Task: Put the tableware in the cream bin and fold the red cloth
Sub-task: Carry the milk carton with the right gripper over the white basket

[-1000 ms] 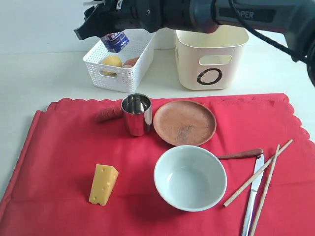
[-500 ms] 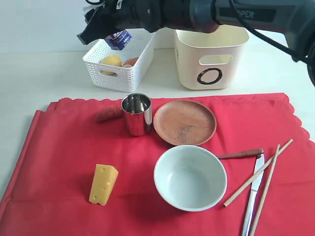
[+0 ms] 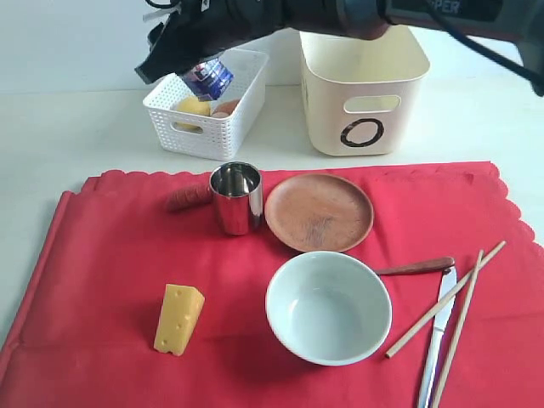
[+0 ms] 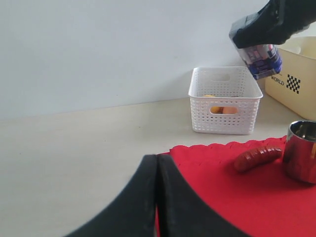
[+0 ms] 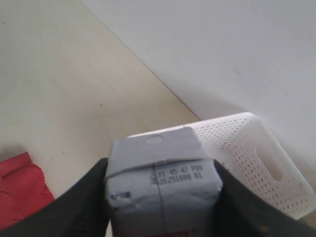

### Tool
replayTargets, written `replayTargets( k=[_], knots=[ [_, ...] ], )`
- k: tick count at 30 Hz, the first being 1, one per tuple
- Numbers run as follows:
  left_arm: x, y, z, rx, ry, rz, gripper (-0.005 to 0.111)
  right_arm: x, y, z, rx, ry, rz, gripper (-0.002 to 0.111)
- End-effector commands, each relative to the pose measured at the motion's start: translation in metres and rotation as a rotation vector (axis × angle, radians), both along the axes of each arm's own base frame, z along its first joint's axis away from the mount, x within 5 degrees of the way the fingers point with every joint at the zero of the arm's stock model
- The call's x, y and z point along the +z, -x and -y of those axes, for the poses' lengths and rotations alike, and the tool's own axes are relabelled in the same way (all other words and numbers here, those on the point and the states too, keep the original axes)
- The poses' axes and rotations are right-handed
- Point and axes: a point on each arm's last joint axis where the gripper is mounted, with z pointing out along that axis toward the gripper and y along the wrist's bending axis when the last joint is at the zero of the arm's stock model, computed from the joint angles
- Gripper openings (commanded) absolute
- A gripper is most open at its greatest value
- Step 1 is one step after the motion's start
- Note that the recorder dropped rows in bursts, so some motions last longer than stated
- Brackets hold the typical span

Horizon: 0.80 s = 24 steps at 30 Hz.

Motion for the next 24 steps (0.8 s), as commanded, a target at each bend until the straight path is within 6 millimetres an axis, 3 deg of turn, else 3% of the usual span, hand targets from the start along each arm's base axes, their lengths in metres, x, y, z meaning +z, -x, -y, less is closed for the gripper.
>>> replayTargets(
  k=[1,7,16,24],
  knots=[
    [-0.001,0.000,0.000,0.005,0.004,0.004,0.001,0.037,0.010,0.006,0.002,-0.032,0.050,0.024],
    [-0.001,0.000,0.000,0.005,0.004,0.004,0.001,0.058,0.011,0.022,-0.026,-0.049,0.072,0.000],
    [-0.001,0.000,0.000,0.005,0.004,0.004,0.001,0.058,-0.014,0.061,-0.123,-0.081,0.101,0.000],
    [-0.001,0.000,0.000,0.005,0.004,0.004,0.001,0.032,-0.037,0.059,-0.164,-0.147,0.215,0.000]
  ],
)
